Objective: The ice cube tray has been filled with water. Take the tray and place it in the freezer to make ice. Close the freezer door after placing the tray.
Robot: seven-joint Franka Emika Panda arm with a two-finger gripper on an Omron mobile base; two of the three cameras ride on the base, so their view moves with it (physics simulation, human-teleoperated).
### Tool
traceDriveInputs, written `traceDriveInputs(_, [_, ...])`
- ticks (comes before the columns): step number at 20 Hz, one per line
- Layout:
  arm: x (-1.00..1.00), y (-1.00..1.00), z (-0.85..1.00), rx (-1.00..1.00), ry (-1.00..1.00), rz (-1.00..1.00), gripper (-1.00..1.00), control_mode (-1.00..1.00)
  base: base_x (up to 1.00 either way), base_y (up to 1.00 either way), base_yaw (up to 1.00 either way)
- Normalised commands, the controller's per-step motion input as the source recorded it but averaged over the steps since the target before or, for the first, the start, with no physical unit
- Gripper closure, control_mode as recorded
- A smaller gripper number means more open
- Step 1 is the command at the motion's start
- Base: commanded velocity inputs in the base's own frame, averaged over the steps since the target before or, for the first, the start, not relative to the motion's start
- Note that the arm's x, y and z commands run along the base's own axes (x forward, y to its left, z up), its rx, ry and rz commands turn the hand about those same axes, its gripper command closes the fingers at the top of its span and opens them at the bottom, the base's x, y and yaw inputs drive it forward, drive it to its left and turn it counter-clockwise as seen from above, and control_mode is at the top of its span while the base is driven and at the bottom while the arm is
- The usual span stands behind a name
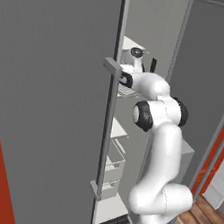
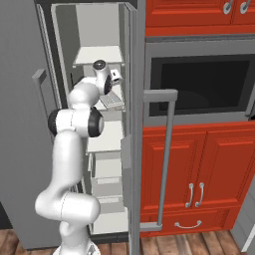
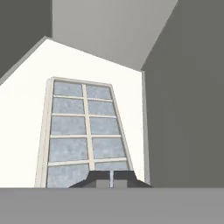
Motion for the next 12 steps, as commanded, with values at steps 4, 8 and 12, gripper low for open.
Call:
traceDriveInputs(4, [0.47,0.23,-0.06,-0.04,0.00,0.00,-1.00,-1.00,0.00,0.00,0.00])
traceDriveInputs(8, [-0.09,0.02,0.00,-0.02,0.00,0.00,-1.00,-1.00,0.00,0.00,0.00])
traceDriveInputs(12, [-0.84,-0.22,0.10,0.00,0.00,0.00,-1.00,-1.00,0.00,0.00,0.00])
